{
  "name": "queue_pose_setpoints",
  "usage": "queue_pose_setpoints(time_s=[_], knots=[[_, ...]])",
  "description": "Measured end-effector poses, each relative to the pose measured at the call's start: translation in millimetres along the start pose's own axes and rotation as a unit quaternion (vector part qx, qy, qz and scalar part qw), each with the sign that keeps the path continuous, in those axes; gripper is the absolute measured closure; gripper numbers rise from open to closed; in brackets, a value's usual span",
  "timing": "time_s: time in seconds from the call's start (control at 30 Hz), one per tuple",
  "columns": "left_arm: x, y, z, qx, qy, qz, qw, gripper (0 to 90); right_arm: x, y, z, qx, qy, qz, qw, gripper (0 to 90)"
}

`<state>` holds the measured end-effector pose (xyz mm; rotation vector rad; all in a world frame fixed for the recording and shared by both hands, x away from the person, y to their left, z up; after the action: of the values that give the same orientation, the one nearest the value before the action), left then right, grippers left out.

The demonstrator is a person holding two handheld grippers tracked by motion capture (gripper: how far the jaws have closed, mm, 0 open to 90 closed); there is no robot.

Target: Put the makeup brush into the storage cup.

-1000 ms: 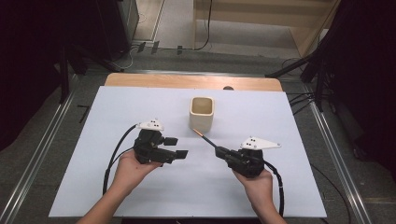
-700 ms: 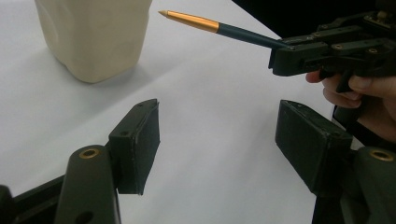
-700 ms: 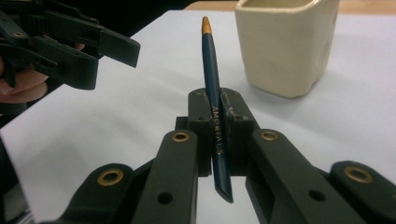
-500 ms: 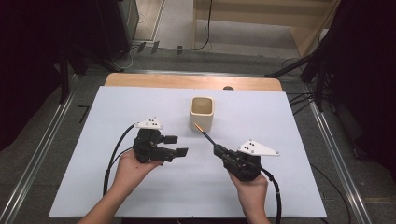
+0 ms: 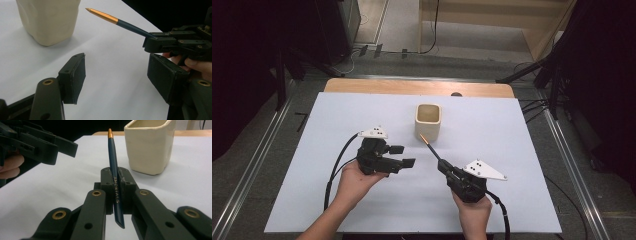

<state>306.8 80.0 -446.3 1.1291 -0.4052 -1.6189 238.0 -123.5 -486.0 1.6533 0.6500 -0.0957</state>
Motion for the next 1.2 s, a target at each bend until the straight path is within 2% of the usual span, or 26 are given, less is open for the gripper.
queue_pose_setpoints(time_s=[0.37, 0.53, 0.73, 0.77, 0.83, 1.03, 1.2], knots=[[1.4, 2.5, 0.7, -0.009, -0.005, 0.019, 0.9998, 31.7, 7.4, -12.6, -8.3, 0.024, -0.014, 0.019, 0.9994, 84.7], [3.1, 3.3, 1.1, -0.016, -0.007, 0.027, 0.9995, 31.9, 10.0, -14.6, -11.8, 0.027, -0.029, 0.046, 0.9982, 84.7], [5.1, 4.8, 2.6, -0.019, -0.011, 0.038, 0.9991, 32.0, 12.0, -17.6, -15.2, 0.038, -0.025, 0.056, 0.9974, 84.7], [5.3, 5.4, 2.8, -0.019, -0.012, 0.041, 0.9989, 32.0, 12.8, -19.2, -16.0, 0.045, -0.026, 0.062, 0.9968, 84.7], [6.8, 6.6, 3.5, -0.025, -0.015, 0.051, 0.9983, 32.0, 13.8, -20.8, -17.8, 0.042, -0.029, 0.068, 0.9964, 84.6], [10.8, 6.0, 4.0, -0.039, -0.020, 0.062, 0.9971, 32.4, 15.2, -22.6, -21.6, 0.042, -0.030, 0.073, 0.9960, 84.7], [13.9, 8.0, 4.7, -0.052, -0.022, 0.078, 0.9954, 35.7, 13.9, -21.1, -20.8, 0.043, -0.035, 0.081, 0.9952, 84.6]])
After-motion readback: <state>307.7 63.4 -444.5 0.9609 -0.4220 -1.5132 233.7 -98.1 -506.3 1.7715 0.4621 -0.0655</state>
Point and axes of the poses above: each handheld gripper's, and its own axes: x roughly forward along the jaws, y roughly out of its top, z roughly to its right, the point moved 5 cm from there along x, roughly forward along the jaws, and after that the axes turned 14 degrees about -y, right-handed, at the moved point
